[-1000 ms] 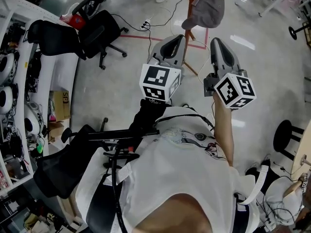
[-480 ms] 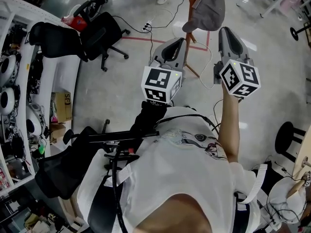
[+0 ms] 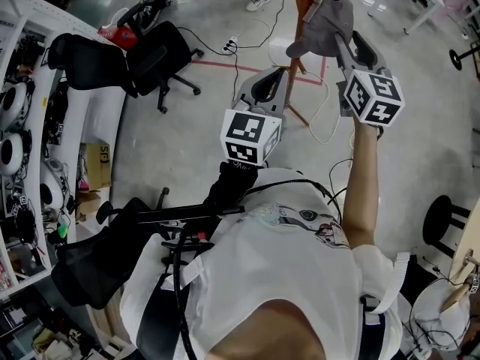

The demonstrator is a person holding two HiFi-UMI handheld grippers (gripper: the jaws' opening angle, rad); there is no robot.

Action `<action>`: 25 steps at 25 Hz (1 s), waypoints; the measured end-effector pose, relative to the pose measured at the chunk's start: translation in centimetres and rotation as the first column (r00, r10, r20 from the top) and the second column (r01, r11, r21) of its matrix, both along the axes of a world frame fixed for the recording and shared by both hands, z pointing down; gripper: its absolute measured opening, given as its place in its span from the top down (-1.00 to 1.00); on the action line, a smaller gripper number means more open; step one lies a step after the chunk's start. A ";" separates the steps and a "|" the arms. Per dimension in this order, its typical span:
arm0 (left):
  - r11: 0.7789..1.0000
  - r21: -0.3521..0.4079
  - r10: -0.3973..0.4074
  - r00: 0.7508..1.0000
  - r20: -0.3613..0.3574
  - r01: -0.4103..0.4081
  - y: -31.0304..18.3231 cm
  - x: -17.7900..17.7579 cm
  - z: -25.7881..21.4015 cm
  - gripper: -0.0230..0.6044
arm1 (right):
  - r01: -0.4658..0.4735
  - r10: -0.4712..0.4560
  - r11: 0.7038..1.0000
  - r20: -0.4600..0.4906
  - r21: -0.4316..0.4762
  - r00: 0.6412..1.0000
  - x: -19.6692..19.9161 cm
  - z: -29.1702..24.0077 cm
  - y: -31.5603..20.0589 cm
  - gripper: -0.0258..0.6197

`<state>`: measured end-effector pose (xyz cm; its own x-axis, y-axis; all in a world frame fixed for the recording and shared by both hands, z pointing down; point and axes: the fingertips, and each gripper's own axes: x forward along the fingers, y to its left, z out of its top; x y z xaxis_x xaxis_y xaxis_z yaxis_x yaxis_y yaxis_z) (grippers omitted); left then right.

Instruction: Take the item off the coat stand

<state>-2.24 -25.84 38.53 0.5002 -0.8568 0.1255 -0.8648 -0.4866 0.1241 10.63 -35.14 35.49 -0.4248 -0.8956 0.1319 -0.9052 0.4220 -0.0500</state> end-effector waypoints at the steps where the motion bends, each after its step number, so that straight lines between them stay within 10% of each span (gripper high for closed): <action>1: 1.000 0.001 -0.002 1.000 -0.001 0.002 0.1 -0.2 0.1 0.92 | 0.007 -0.007 1.000 -0.010 -0.008 1.000 -0.2 0.3 -0.1 0.44; 10: 1.000 -0.013 -0.004 1.000 -0.022 0.004 -0.1 -0.5 0.0 0.92 | 0.015 -0.015 1.000 -0.038 0.015 0.999 -0.6 -0.3 -0.4 0.81; 25: 1.000 -0.001 -0.004 1.000 -0.013 0.004 0.0 -0.7 0.0 0.92 | -0.066 0.072 0.982 -0.028 0.177 0.997 1.8 -5.7 0.7 0.84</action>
